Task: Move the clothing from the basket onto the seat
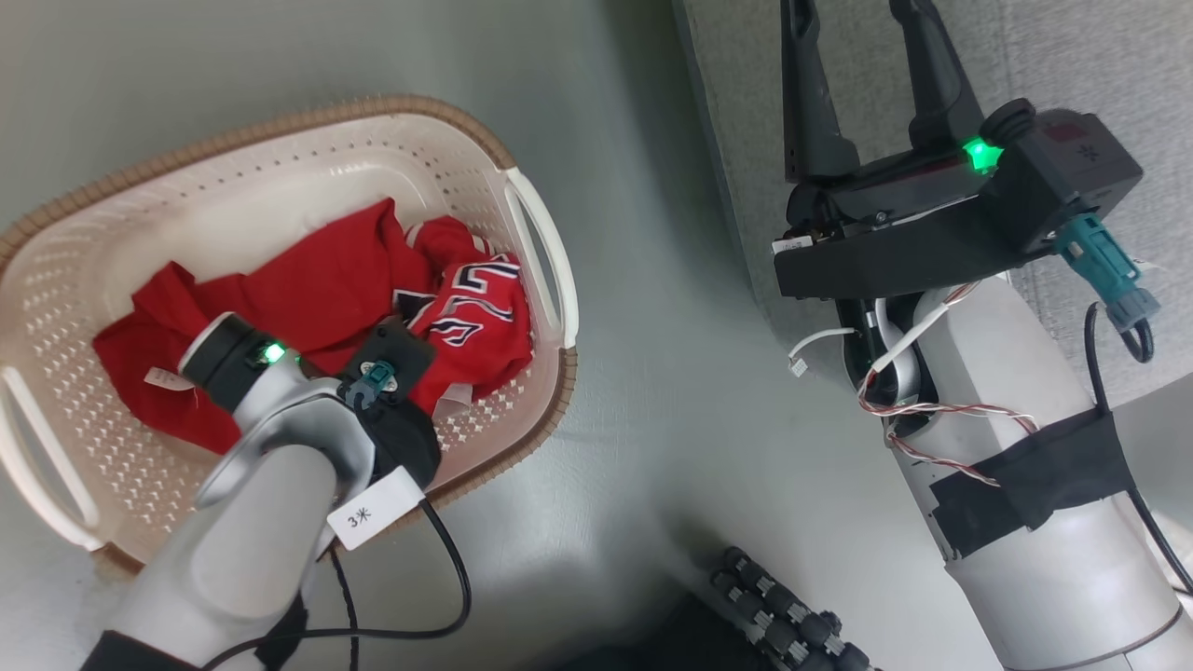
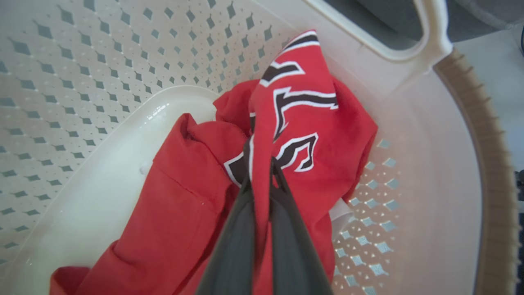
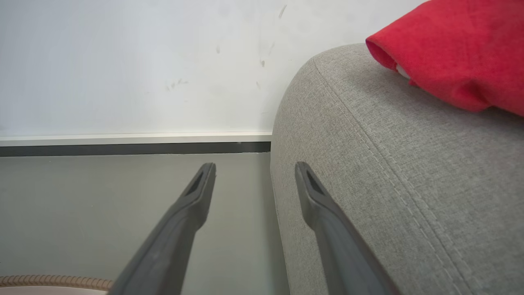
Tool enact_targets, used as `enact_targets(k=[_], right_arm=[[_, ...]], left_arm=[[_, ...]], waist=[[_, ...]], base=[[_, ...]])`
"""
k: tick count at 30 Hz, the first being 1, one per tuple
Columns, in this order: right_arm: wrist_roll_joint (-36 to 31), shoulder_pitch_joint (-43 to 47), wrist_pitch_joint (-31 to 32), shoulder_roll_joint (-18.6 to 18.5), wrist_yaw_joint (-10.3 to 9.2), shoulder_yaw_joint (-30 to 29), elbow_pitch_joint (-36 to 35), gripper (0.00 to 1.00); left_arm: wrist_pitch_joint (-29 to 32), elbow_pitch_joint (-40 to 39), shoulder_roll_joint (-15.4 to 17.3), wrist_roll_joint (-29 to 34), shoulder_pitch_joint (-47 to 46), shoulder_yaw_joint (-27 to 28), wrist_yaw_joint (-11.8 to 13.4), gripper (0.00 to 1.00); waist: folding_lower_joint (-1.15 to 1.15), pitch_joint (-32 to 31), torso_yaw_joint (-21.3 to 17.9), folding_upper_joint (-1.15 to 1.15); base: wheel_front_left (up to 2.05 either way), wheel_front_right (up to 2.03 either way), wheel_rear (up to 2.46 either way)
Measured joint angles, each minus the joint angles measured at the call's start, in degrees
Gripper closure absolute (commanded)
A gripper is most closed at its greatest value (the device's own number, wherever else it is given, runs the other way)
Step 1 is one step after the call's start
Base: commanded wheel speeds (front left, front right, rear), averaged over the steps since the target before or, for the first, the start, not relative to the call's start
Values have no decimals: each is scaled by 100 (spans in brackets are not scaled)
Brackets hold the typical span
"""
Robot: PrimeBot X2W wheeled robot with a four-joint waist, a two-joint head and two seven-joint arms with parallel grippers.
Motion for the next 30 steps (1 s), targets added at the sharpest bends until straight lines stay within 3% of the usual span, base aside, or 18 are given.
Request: enact_targets(k=[17, 30], right_arm=[[-197, 153, 0, -141, 205, -93, 777, 0], [-197, 795, 1, -207, 261, -201, 1170, 0]], left_arm=[[-1244, -59, -595, -611, 14, 257, -41, 100], [-1438, -141, -767, -1128, 472, 784, 116, 100]], waist=[[-1, -1121, 556, 0], [-1, -2150, 1280, 0]], base=[[0, 0, 0], [0, 0, 0]])
